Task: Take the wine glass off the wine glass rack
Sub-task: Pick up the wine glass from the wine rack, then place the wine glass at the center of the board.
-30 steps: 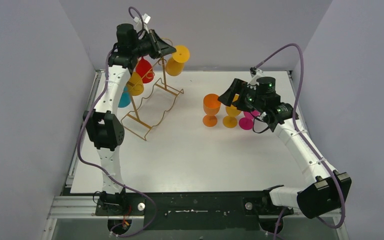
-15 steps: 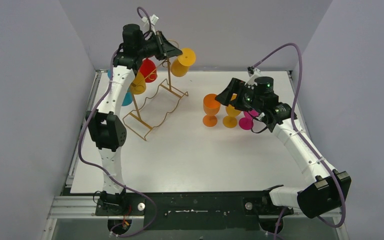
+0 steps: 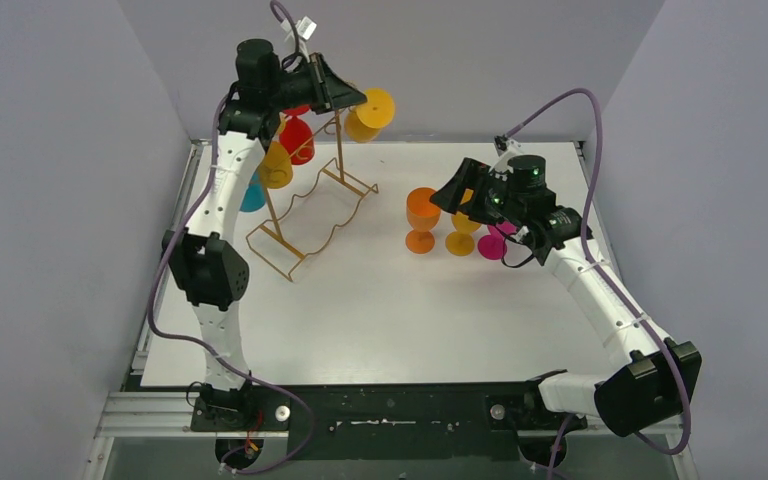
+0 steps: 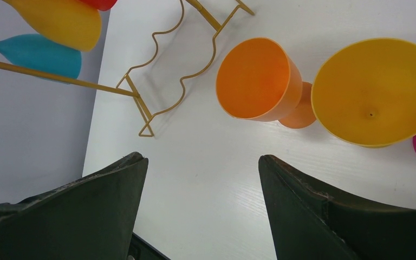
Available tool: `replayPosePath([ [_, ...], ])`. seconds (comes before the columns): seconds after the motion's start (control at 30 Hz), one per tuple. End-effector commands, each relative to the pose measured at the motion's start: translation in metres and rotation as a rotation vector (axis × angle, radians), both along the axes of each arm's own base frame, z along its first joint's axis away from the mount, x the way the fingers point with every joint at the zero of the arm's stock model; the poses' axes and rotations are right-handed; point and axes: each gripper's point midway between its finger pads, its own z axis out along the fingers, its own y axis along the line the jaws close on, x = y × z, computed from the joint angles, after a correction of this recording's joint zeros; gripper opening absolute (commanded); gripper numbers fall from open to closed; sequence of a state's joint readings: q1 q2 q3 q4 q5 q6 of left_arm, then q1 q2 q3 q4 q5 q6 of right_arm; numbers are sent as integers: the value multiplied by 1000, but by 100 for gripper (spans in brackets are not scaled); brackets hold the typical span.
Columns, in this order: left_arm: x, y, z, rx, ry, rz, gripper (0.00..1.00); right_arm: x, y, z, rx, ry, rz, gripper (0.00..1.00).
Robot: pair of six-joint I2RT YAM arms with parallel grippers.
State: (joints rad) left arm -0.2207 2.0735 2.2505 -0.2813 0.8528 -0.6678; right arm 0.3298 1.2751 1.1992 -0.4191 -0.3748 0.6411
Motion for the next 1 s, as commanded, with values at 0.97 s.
replayPosePath([
  [0.97,-205,-38,33,-171,-238,-360,0,-53,71,116,384,-430,455,47],
])
